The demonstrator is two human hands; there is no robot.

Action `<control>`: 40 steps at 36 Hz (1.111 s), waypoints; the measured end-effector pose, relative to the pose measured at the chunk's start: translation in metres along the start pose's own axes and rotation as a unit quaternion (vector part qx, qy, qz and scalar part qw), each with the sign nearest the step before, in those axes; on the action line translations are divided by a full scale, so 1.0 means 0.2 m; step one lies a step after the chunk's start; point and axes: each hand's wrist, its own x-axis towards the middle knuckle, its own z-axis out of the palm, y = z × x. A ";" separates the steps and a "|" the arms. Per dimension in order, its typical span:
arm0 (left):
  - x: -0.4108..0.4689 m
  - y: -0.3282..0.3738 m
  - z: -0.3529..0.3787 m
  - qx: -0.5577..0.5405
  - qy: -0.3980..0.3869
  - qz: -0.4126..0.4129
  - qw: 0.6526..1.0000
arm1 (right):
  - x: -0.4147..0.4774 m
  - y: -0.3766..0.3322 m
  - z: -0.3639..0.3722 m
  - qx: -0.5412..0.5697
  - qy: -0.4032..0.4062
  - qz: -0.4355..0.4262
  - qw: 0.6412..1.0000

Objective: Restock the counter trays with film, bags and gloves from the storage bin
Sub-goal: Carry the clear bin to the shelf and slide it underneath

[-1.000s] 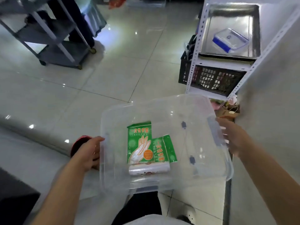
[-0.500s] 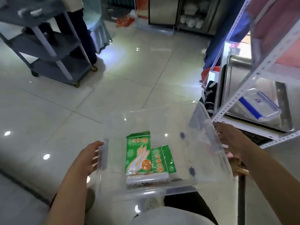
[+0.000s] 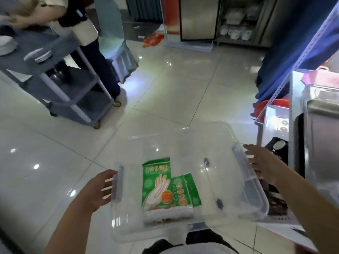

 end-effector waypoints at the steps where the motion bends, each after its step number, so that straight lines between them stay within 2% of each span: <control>1: 0.05 0.09 0.03 -0.003 -0.001 0.002 1.000 | 0.06 -0.09 0.02 0.001 -0.001 -0.003 1.000; 5: 0.25 0.41 0.12 -0.003 -0.005 -0.003 1.000 | 0.29 -0.40 0.08 -0.007 0.016 -0.010 1.000; 8: 0.43 0.65 0.20 -0.011 -0.014 0.004 1.000 | 0.47 -0.63 0.12 0.016 0.000 -0.035 0.999; 13: 0.79 1.09 0.39 0.022 -0.043 0.017 0.999 | 0.78 -0.96 0.15 0.014 0.015 -0.055 0.998; 17: 1.08 1.47 0.58 0.071 -0.082 0.049 0.993 | 0.96 -1.23 0.20 0.012 0.058 -0.025 0.998; 23: 1.43 2.08 0.93 0.137 -0.134 0.058 0.980 | 1.15 -1.57 0.23 0.083 0.124 -0.016 0.989; 32: 1.74 2.90 1.74 0.252 -0.213 0.081 0.940 | 1.38 -1.83 -0.01 0.195 0.248 0.009 0.949; 40: 1.83 3.34 2.65 0.355 -0.286 0.091 0.885 | 1.68 -1.93 -0.34 0.303 0.332 0.022 0.893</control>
